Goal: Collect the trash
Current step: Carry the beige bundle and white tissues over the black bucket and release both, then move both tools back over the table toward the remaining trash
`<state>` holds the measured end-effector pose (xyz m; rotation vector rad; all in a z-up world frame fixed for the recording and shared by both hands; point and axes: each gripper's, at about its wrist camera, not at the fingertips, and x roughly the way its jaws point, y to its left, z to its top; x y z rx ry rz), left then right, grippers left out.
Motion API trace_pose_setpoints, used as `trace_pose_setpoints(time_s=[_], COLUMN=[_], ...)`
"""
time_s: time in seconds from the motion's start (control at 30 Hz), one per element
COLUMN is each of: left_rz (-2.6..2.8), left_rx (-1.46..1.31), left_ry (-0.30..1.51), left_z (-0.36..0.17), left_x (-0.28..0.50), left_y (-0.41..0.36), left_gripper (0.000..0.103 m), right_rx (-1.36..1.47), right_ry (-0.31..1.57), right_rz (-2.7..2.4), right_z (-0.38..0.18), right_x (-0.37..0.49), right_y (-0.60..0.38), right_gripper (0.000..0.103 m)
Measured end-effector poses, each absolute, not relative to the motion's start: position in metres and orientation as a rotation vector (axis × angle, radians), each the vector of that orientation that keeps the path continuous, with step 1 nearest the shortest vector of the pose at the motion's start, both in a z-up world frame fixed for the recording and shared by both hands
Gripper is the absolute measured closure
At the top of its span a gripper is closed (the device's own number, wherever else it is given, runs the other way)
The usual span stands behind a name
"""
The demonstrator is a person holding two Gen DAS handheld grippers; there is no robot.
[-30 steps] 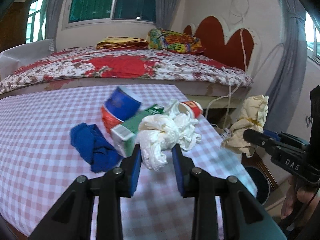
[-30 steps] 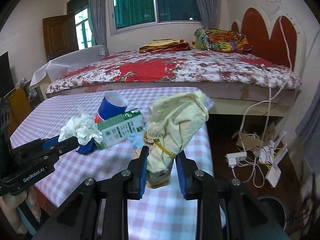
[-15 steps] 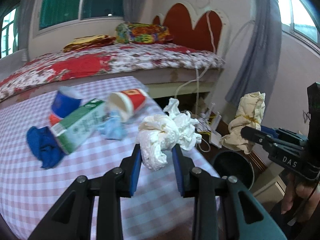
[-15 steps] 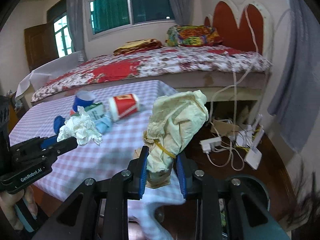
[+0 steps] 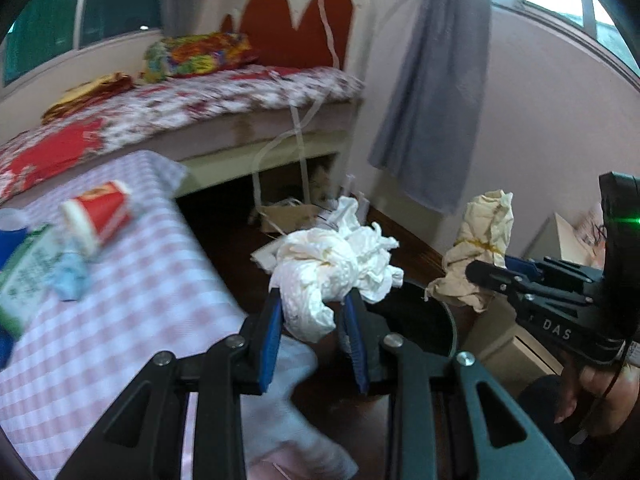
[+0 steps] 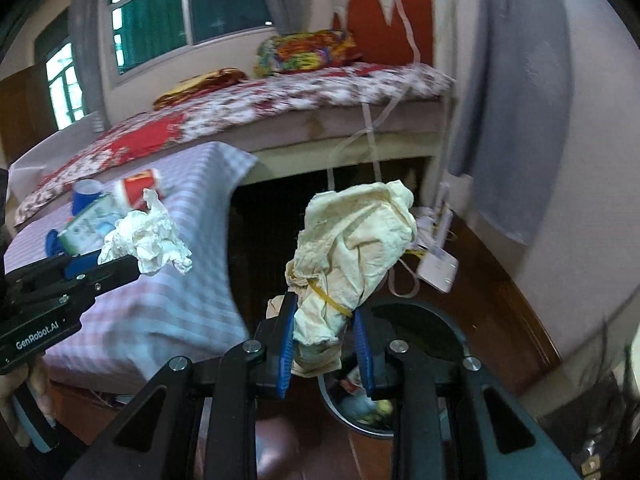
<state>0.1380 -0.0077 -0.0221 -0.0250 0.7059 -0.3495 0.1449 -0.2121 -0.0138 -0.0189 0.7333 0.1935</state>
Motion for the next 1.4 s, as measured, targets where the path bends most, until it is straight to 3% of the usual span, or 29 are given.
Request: trace_pose_setpoints(time_s=[0.5,1.07,1.17,1.23,1.27,1.3,1.4], left_rz=[-0.502,-0.541,-0.556,-0.519,-0.51,-0.494,-0.461], left_rx=[0.032,0.01,0.003,-0.017,-0.029,-0.032,-0.024], left_ry=[0.807,1.041,1.118,1.181,1.203,1.218,1.196], left_z=[-0.06,-0.131,-0.147,-0.161,-0.165,-0.168,-0.166], left_x=[0.163,0.208,0.22,0.231,0.233,0.233,0.225], left_y=[-0.091,-0.125,-0.135,-0.135,-0.134,-0.133,-0.125], left_gripper=[0.071,0.07,0.058,0.031,0.028,0.027,0.022], right_rx=[-0.003,-0.108,-0.152,-0.21,-0.255,-0.303,-0.261], right_ry=[0.868,1.05,1.104,1.185,1.21,1.226,1.245], right_rz=[0.072,0.237,0.284,0.3,0.263,0.195,0.14], right_z=[-0.073,-0.151,-0.168,-0.193,-0.204,-0.215,-0.222], right_x=[0.145,0.187,0.197,0.207,0.209,0.213,0.214], right_y=[-0.291,-0.301,-0.296,-0.29,-0.29,-0.292,-0.306], right_gripper=[0.075,0.074,0.074,0.062,0.038,0.027,0.026])
